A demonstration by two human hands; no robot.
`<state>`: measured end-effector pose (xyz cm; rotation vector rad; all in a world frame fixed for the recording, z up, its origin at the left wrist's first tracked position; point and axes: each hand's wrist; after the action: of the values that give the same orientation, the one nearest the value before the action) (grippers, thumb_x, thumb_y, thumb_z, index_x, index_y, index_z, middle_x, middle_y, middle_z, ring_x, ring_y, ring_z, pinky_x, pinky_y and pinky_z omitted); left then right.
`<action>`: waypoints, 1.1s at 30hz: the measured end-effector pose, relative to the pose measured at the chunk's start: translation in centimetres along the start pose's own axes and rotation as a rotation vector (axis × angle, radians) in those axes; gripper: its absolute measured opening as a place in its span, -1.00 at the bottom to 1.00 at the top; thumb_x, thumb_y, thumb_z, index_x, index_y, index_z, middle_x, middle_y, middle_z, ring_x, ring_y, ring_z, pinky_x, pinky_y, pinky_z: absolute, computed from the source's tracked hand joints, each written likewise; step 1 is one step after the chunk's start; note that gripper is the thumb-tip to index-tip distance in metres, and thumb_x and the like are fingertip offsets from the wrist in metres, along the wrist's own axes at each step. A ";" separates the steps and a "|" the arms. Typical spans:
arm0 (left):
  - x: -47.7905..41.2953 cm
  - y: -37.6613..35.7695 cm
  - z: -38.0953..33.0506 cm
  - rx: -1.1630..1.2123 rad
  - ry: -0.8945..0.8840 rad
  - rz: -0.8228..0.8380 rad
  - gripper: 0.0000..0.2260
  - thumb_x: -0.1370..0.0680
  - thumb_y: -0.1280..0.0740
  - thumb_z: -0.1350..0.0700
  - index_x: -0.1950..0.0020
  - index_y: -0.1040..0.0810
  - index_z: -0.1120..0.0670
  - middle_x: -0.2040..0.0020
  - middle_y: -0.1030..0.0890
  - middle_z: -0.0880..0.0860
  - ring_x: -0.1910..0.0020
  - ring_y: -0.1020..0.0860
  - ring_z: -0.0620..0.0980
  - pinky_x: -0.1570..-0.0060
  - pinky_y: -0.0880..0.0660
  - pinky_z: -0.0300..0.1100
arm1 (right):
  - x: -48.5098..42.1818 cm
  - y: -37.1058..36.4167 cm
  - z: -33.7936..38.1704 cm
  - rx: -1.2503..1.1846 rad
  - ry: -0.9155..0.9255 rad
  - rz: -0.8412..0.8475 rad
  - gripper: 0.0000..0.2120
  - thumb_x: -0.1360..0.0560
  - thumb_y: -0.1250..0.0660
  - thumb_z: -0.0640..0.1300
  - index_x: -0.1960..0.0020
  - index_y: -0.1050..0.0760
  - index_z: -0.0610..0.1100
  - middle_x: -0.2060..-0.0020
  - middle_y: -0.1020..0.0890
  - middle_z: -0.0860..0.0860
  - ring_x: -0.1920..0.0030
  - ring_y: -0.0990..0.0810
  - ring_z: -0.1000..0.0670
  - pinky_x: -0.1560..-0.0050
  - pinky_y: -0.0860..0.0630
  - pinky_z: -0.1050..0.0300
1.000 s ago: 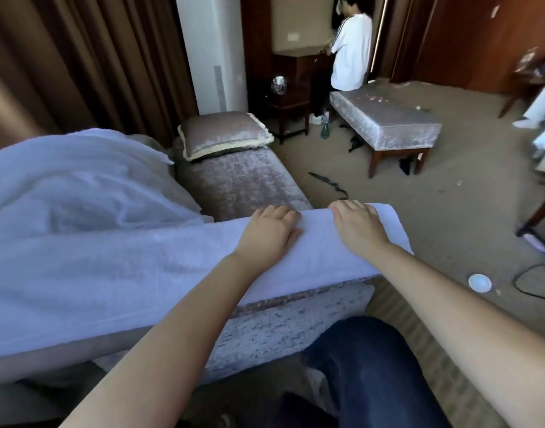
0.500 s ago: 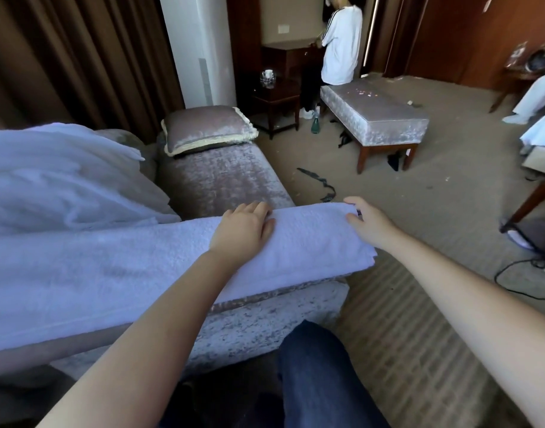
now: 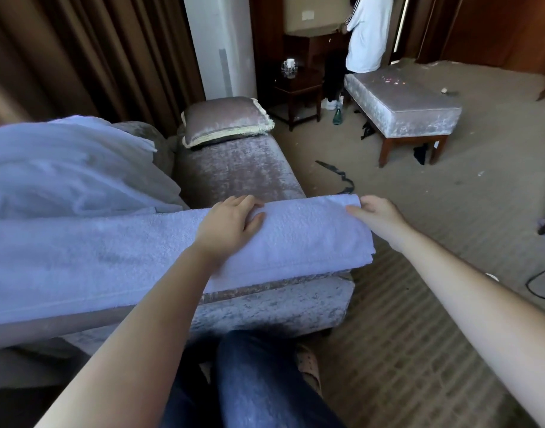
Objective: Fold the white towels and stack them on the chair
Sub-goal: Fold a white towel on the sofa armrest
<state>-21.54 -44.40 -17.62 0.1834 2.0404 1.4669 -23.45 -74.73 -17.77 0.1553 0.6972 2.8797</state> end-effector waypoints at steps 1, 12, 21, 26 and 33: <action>0.1 0.0 0.0 0.006 -0.004 -0.016 -0.62 -0.59 -0.08 -0.14 -0.18 -0.52 0.05 -0.07 -0.63 -0.02 -0.02 -0.53 0.01 0.05 -0.42 -0.12 | 0.4 0.3 0.1 -0.017 -0.041 0.047 -0.80 -0.53 -0.35 -0.06 0.19 -0.54 -0.17 0.29 -0.60 -0.09 0.19 -0.56 -0.05 0.21 -0.43 0.10; 1.4 0.9 -1.6 -0.087 -0.064 -0.329 -0.85 -0.55 -0.25 0.07 0.05 -0.54 0.12 0.17 -0.50 0.00 0.21 -0.41 0.01 0.20 -0.34 -0.11 | 2.5 3.8 3.6 -0.068 -0.062 0.185 -0.89 -0.52 -0.38 -0.15 0.03 -0.61 -0.18 0.18 -0.70 -0.03 0.16 -0.65 -0.01 0.22 -0.48 0.13; 1.8 10.4 -5.0 1.155 0.496 -0.027 -0.71 -0.65 -0.19 -0.01 -0.02 -0.58 0.17 0.13 -0.68 0.12 0.27 -0.64 0.11 0.19 -0.61 -0.03 | 6.8 -1.6 16.8 -0.067 0.235 0.335 -0.83 -0.48 -0.40 -0.17 0.07 -0.55 -0.30 0.24 -0.57 -0.08 0.17 -0.52 0.02 0.21 -0.40 0.20; 2.6 16.0 -2.1 0.999 0.613 0.068 -0.60 -0.59 -0.19 -0.22 0.25 -0.66 -0.03 0.35 -0.64 -0.04 0.38 -0.60 -0.15 0.37 -0.50 -0.26 | 8.4 -9.8 21.9 0.028 0.466 0.481 -0.80 -0.50 -0.39 -0.12 0.08 -0.52 -0.28 0.28 -0.62 -0.09 0.24 -0.57 0.00 0.19 -0.46 0.06; 6.2 16.9 3.8 0.737 0.739 0.061 -0.73 -0.45 -0.43 -0.13 0.03 -0.65 0.04 0.17 -0.68 -0.03 0.20 -0.64 -0.07 0.30 -0.47 -0.22 | 10.4 -16.2 17.3 0.108 0.688 0.473 -0.59 -0.53 -0.36 0.05 -0.32 -0.45 -0.07 -0.25 -0.55 0.15 -0.26 -0.45 0.25 -0.30 -0.37 0.26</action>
<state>-28.34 -32.21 -5.61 -0.0179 3.1396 0.7848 -28.88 -50.89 -9.31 -0.8001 1.0366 3.3447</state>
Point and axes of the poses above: each hand's wrist, its own x-axis away from the middle knuckle, its own y-axis out of the back of the hand, z = x × y
